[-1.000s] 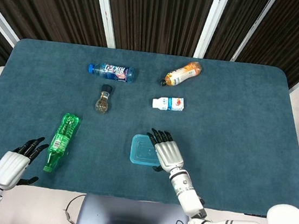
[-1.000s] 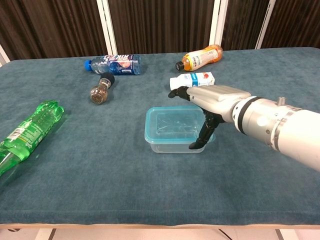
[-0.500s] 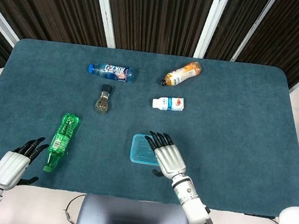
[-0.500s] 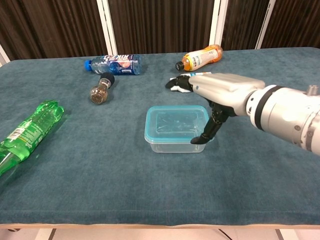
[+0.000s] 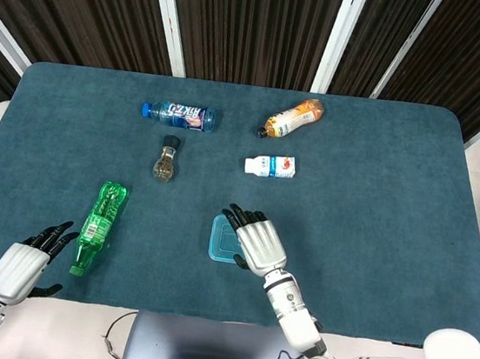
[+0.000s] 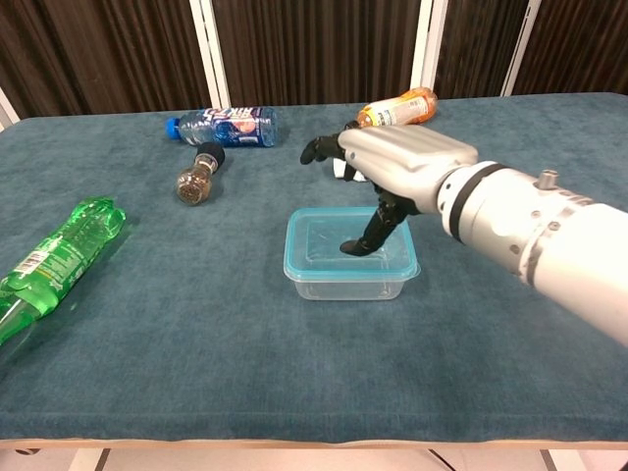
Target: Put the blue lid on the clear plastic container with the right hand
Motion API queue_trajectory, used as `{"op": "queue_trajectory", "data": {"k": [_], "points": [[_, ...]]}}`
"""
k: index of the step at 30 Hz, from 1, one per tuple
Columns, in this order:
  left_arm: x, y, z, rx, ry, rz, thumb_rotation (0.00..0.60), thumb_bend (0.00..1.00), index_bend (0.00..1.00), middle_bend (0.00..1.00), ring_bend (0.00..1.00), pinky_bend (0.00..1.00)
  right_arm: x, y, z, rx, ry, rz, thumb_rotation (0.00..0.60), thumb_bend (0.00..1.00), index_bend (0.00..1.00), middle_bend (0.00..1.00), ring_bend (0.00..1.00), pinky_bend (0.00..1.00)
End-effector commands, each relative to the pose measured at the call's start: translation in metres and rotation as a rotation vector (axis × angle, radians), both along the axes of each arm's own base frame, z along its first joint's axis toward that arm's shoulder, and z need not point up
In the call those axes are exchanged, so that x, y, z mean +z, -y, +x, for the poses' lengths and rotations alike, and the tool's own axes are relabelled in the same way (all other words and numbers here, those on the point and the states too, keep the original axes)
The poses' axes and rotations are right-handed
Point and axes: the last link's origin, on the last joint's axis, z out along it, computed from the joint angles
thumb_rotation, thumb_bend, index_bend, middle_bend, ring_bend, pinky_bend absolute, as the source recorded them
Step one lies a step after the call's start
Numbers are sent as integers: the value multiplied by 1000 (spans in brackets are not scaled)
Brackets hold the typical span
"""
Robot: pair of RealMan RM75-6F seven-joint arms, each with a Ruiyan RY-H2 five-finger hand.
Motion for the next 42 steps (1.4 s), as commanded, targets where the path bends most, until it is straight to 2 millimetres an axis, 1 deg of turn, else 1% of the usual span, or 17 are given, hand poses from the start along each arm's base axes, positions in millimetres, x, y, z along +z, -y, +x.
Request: {"op": "queue_trajectory", "data": {"k": [1, 8, 21, 34, 42], "points": [[0, 0, 0, 2, 2, 1, 600, 307, 161, 66, 145, 442, -6, 2, 3, -2, -17, 9, 600, 373, 306, 249, 318, 386], [2, 0, -1, 4, 7, 3, 600, 307, 162, 66, 145, 442, -15, 0, -2, -18, -60, 23, 600, 373, 308, 249, 319, 386], [2, 0, -1, 7, 9, 0, 600, 307, 161, 67, 146, 442, -27, 5, -14, -47, -75, 48, 600, 373, 305, 249, 317, 386], [2, 0, -1, 12, 9, -3, 600, 307, 161, 69, 146, 442, -32, 7, -29, -82, -82, 83, 600, 373, 299, 249, 310, 386], [2, 0, -1, 15, 10, -3, 600, 307, 161, 68, 146, 443, -32, 6, -32, -86, -78, 96, 600, 373, 297, 249, 304, 383]]}}
